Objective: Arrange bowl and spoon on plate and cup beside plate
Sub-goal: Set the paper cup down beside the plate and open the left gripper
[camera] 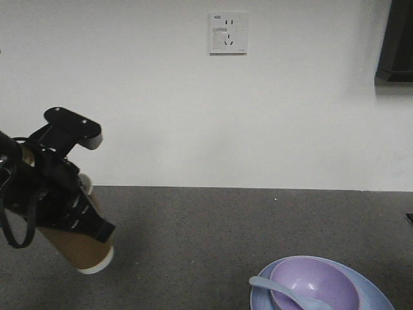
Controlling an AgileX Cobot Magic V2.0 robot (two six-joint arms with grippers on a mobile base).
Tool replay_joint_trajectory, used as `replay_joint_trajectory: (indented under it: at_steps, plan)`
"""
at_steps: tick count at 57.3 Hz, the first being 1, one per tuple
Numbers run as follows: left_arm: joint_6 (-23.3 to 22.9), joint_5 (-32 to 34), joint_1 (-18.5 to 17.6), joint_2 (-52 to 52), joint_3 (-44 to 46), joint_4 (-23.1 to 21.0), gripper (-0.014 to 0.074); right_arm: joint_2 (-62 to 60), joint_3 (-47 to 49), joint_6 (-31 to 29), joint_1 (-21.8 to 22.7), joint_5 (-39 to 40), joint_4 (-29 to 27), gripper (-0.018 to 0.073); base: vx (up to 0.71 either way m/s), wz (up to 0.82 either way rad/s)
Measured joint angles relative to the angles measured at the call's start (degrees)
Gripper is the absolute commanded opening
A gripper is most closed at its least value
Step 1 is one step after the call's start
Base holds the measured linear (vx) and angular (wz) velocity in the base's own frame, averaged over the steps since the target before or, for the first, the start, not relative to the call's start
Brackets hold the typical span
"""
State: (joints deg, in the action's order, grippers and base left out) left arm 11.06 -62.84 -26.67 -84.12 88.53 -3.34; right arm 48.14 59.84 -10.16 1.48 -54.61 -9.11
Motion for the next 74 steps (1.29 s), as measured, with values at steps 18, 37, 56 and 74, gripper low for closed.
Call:
replay_joint_trajectory:
  at_steps: [18,37,56,74]
  plan:
    - [-0.9,-0.2,-10.9,-10.5,8.3,-1.4,0.0000,0.0,0.0,0.0,0.0,0.1,0.0,-0.0011,0.00,0.00]
    - [-2.2,-0.7,-16.9,-21.8,14.0,-1.5,0.0000,0.0,0.0,0.0,0.0,0.1,0.0,-0.0011,0.00,0.00]
    - [-2.2,-1.8,-17.4,-25.1,14.0,-1.4,0.0013,0.0,0.0,0.0,0.0,0.5,0.0,-0.0011,0.00,0.00]
    - [-2.2,-1.3,-17.4,-25.1,14.0,-1.4,0.0218,0.0,0.0,0.0,0.0,0.6,0.0,-0.0011,0.00,0.00]
